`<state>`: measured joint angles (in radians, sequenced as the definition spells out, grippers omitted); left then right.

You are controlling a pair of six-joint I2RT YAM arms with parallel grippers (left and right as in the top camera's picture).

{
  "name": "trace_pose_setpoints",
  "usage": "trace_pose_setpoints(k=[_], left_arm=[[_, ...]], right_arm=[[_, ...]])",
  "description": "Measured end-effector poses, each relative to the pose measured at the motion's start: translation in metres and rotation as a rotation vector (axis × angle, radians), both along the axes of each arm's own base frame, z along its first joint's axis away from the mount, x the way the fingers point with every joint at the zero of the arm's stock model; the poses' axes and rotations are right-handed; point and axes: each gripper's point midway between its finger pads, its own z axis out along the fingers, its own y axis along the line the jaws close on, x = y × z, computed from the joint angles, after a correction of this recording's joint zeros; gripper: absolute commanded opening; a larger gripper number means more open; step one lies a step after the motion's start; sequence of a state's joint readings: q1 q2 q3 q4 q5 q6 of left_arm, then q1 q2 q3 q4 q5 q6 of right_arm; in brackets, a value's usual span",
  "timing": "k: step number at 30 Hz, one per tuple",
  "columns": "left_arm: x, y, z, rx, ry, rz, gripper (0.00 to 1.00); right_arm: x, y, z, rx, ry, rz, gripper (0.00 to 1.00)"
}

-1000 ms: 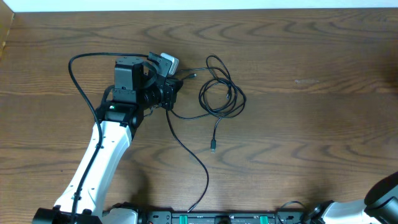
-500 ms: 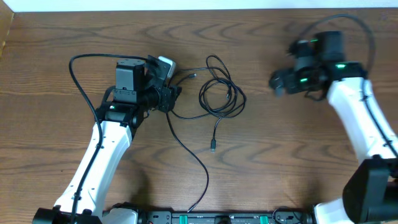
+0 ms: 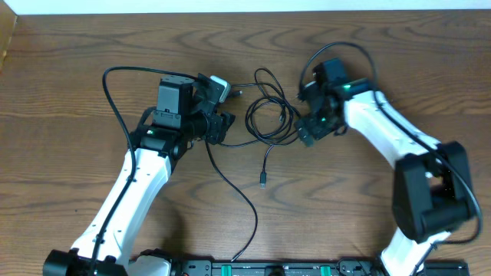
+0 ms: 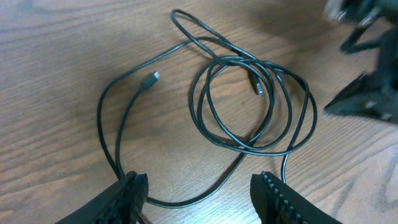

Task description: Untangle cables

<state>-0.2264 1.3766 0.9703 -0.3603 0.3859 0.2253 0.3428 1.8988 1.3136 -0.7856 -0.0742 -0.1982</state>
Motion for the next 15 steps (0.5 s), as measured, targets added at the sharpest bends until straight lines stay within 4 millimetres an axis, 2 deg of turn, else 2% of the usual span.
trace_pose_setpoints(k=[2, 5, 9, 15], left_arm=[[0.0, 0.0, -0.004, 0.002, 0.01, 0.0, 0.58], [0.001, 0.0, -0.009, 0.005, 0.023, 0.0, 0.58], [0.001, 0.0, -0.012, 0.007, 0.032, 0.0, 0.58], [0.001, 0.0, -0.012, 0.007, 0.032, 0.0, 0.58]], right_arm=[[-0.003, 0.012, -0.013, -0.006, 0.016, 0.036, 0.99], [-0.005, 0.028, -0.019, -0.004, 0.009, 0.075, 0.99], [-0.008, 0.047, -0.018, 0.006, -0.015, 0.123, 0.99], [-0.008, 0.066, -0.016, 0.028, -0.043, 0.139, 0.99]])
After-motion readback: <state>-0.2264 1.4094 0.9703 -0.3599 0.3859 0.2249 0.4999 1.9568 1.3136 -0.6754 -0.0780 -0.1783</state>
